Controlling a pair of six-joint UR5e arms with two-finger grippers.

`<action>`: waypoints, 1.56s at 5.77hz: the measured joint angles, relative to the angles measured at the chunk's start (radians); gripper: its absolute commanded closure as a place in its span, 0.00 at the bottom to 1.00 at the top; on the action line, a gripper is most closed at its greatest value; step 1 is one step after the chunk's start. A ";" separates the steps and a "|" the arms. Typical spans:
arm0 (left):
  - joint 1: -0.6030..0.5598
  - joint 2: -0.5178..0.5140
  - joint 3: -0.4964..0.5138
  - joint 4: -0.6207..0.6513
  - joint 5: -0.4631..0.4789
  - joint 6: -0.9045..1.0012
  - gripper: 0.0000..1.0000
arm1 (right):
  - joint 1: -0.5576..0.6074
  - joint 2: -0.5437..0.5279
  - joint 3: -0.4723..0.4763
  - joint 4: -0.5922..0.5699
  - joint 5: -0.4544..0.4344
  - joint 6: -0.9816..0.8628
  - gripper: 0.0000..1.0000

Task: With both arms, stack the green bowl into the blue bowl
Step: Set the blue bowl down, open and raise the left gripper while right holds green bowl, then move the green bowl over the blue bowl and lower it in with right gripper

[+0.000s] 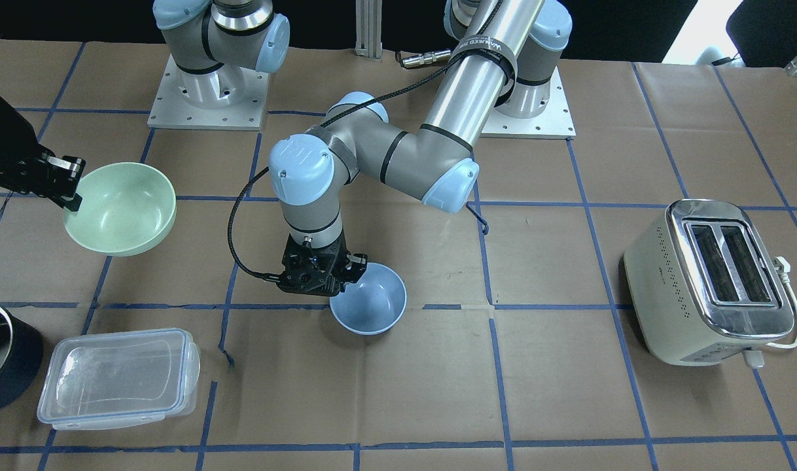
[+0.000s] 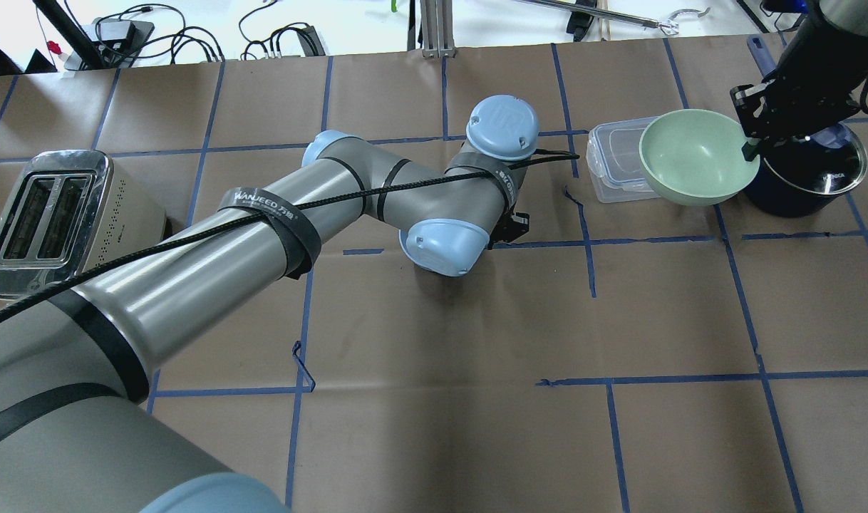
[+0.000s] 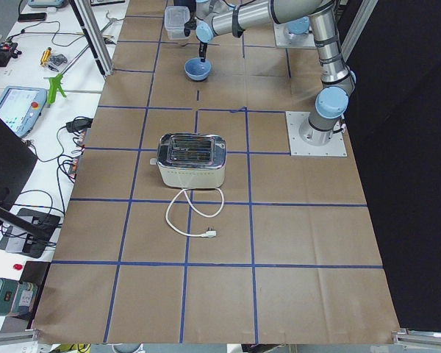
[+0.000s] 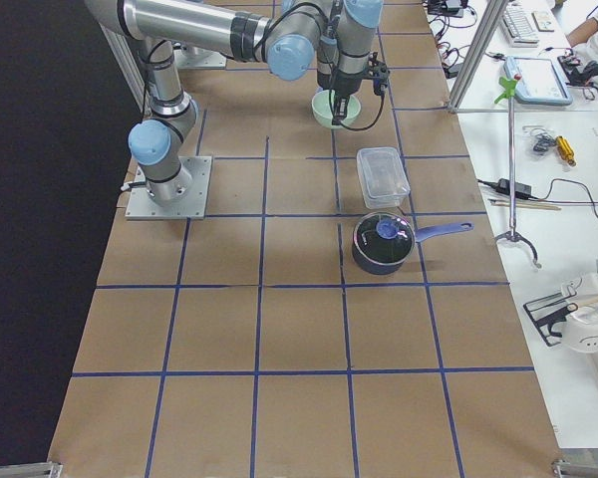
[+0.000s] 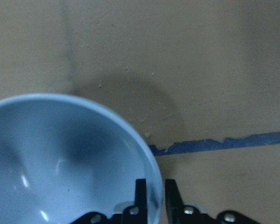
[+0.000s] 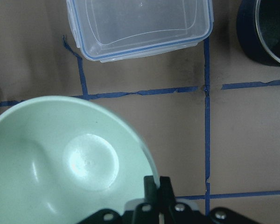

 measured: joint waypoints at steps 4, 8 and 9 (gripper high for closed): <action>0.183 0.299 -0.005 -0.300 -0.042 0.166 0.01 | 0.001 0.000 0.002 -0.003 0.004 0.010 0.92; 0.443 0.532 -0.023 -0.593 -0.094 0.381 0.01 | 0.214 0.045 0.002 -0.097 0.014 0.326 0.92; 0.477 0.507 0.014 -0.597 -0.118 0.402 0.01 | 0.320 0.061 0.002 -0.130 0.015 0.476 0.92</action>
